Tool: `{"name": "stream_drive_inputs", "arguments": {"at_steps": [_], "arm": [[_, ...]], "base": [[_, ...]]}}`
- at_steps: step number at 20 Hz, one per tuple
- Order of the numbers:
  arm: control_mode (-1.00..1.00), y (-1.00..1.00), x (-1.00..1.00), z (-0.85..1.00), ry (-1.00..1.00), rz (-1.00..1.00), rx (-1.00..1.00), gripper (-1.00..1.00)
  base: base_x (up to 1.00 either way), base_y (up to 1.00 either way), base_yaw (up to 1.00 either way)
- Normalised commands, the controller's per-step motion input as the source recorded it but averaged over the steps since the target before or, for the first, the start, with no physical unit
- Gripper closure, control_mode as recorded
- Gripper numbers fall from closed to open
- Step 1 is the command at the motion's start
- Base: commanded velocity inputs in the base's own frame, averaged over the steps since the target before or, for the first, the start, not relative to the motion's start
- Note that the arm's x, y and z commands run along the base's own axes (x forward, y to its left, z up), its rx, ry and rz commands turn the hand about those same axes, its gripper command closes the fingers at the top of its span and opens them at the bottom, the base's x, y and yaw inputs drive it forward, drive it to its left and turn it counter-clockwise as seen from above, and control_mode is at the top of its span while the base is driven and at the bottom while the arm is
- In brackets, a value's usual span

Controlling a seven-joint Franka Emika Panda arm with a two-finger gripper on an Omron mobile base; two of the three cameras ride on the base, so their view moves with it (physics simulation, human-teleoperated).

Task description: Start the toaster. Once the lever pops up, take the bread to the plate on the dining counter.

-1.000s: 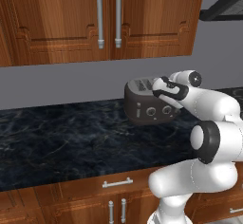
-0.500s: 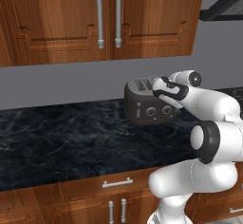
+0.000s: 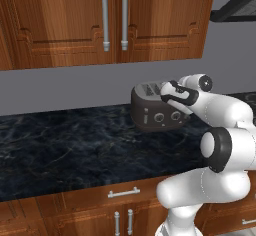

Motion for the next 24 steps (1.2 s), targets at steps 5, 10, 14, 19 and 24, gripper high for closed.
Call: {"name": "stream_drive_inputs", "arguments": {"at_steps": [5,10,14,19,24], "arm": [[-1.0,0.0,0.0,0.0,0.0,0.0,0.0,-1.0],[-1.0,0.0,0.0,0.0,0.0,0.0,0.0,-1.0],[-1.0,0.0,0.0,0.0,0.0,0.0,0.0,-1.0],[-1.0,0.0,0.0,0.0,0.0,0.0,0.0,-1.0],[-1.0,0.0,0.0,0.0,0.0,0.0,0.0,-1.0]], "base": [[0.0,0.0,0.0],[0.0,0.0,0.0],[0.0,0.0,0.0],[0.0,0.0,0.0],[0.0,0.0,0.0]]}}
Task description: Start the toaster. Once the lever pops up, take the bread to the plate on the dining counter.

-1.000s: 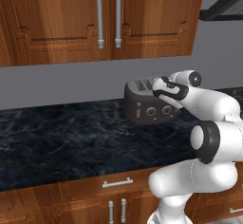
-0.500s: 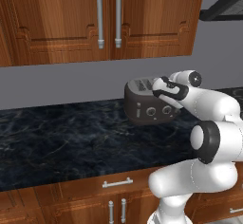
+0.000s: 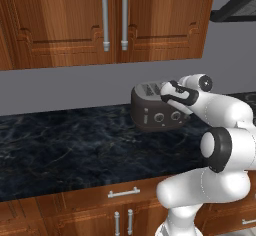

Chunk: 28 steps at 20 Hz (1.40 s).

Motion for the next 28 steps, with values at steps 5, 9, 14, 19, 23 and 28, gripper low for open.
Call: {"name": "stream_drive_inputs", "arguments": {"at_steps": [5,9,14,19,23,28], "arm": [[-1.0,0.0,0.0,0.0,0.0,0.0,0.0,-1.0],[-1.0,0.0,0.0,0.0,0.0,0.0,0.0,-1.0],[-1.0,0.0,0.0,0.0,0.0,0.0,0.0,-1.0],[-1.0,0.0,0.0,0.0,0.0,0.0,0.0,-1.0],[-1.0,0.0,0.0,0.0,0.0,0.0,0.0,-1.0],[-1.0,0.0,0.0,0.0,0.0,0.0,0.0,-1.0]], "base": [[0.0,0.0,0.0],[0.0,0.0,0.0],[0.0,0.0,0.0],[0.0,0.0,0.0],[0.0,0.0,0.0],[0.0,0.0,0.0]]}}
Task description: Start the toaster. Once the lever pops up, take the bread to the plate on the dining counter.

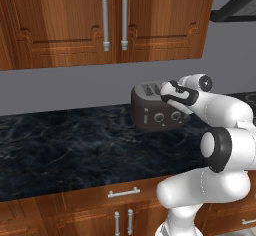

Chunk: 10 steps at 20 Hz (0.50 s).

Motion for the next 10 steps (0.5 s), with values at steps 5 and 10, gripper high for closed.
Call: {"name": "stream_drive_inputs", "arguments": {"at_steps": [5,10], "arm": [[-1.0,0.0,0.0,0.0,0.0,0.0,0.0,-1.0],[-1.0,0.0,0.0,0.0,0.0,0.0,0.0,-1.0]], "base": [[0.0,0.0,0.0],[0.0,0.0,0.0]]}}
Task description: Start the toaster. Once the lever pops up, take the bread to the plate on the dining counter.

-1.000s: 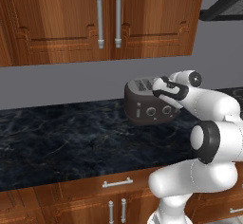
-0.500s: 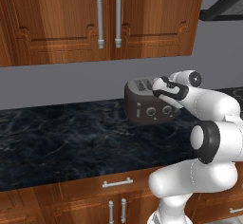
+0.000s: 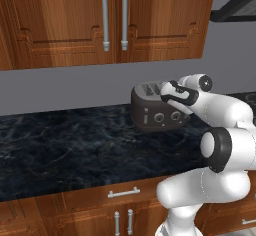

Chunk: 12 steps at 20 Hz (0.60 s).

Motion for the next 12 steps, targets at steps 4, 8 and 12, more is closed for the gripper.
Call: {"name": "stream_drive_inputs", "arguments": {"at_steps": [4,8,12], "arm": [[-1.0,0.0,0.0,0.0,0.0,0.0,0.0,-1.0],[-1.0,0.0,0.0,0.0,0.0,0.0,0.0,-1.0],[-1.0,0.0,0.0,0.0,0.0,0.0,0.0,-1.0]], "base": [[0.0,0.0,0.0],[0.0,0.0,0.0],[0.0,0.0,0.0]]}}
